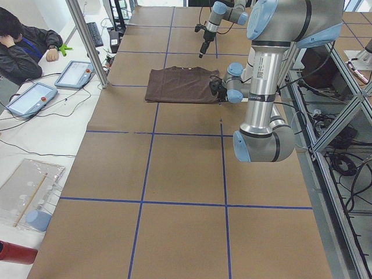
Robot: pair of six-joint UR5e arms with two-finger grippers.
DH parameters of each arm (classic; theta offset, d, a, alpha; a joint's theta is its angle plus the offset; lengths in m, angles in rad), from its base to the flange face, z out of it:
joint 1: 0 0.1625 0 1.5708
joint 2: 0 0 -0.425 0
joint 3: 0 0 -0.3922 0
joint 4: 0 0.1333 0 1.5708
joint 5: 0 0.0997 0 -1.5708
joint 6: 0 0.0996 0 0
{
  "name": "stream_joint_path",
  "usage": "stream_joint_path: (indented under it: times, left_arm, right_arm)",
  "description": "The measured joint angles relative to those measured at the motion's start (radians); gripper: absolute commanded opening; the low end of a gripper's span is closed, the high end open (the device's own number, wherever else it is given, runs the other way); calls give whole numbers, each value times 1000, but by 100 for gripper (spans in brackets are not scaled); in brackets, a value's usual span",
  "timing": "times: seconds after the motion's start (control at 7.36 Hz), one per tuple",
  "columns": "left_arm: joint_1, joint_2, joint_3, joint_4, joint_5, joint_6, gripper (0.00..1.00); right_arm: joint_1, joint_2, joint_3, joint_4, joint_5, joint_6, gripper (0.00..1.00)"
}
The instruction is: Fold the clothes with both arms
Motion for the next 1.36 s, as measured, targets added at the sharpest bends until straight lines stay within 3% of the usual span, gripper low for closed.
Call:
stream_joint_path:
  times: [0.27, 0.54, 0.82, 1.36]
  left_arm:
    - [0, 1, -1, 2, 0, 1, 0]
    - [0, -2, -9, 2, -1, 1, 0]
    - [-1, -7, -16, 1, -1, 0, 0]
    - [-2, -28, -19, 0, -3, 0, 0]
  right_arm:
    - [-9, -3, -7, -8, -31, 25, 76]
    - [-45, 18, -11, -76, -71, 120, 76]
    - [-123, 64, -40, -167, -133, 247, 83]
    - [-185, 85, -129, -192, -206, 327, 74]
